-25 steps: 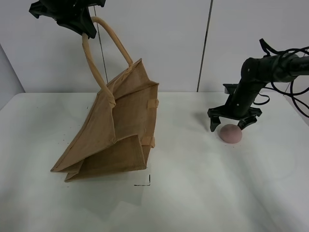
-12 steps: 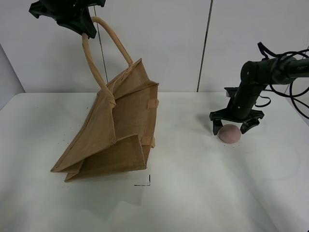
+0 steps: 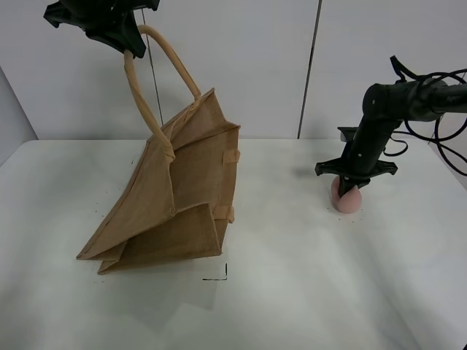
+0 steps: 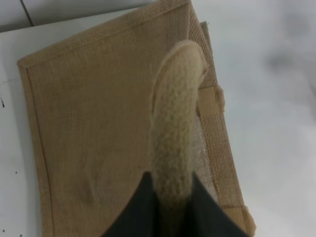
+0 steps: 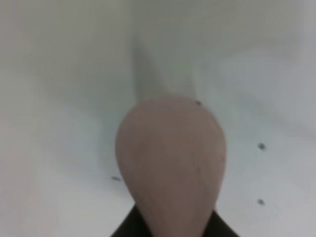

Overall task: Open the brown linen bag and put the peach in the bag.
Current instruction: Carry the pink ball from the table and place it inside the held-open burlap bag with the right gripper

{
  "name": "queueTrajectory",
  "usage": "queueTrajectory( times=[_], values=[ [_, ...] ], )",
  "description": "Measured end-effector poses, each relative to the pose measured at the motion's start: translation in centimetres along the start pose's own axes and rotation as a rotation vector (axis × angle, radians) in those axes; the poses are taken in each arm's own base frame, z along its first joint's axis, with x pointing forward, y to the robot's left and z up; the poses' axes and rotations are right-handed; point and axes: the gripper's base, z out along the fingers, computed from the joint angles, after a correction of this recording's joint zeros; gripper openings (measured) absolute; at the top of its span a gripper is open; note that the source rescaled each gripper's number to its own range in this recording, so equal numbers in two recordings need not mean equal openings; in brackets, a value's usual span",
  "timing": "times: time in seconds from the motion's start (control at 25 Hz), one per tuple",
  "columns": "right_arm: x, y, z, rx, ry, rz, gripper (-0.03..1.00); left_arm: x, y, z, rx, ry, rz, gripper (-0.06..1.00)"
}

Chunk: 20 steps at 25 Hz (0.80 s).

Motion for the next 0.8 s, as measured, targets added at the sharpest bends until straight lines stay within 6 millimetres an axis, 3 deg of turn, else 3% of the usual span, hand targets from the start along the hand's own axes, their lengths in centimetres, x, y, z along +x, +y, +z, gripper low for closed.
queueTrajectory(
  times=[0.12, 0.2, 0.32, 0.44, 0.64, 0.8],
  values=[
    [-1.3, 2.0, -3.4, -0.089, -0.074, -0.07, 0.0, 0.0, 0.0, 0.0, 0.0, 0.0, 0.004, 0.0],
    [-2.0, 4.5, -6.6, -0.163, -0.156, -0.126, 0.0, 0.0, 0.0, -0.1, 0.0, -0.002, 0.004, 0.0],
    [-2.5, 8.8, -10.4, -0.257, -0.263, -0.221, 0.0, 0.0, -0.1, -0.4, 0.001, -0.009, 0.006, 0.0],
    [-1.9, 13.6, -12.4, -0.365, -0.318, -0.305, 0.0, 0.1, -0.1, -1.1, 0.002, -0.022, 0.013, 0.0],
    [0.0, 20.3, -12.2, -0.47, -0.373, -0.482, 0.0, 0.1, -0.2, -1.3, 0.002, -0.026, 0.02, 0.0],
    [1.2, 24.0, -8.8, -0.468, -0.356, -0.65, 0.0, 0.1, -0.2, -1.3, 0.003, -0.026, 0.023, 0.0]
  ],
)
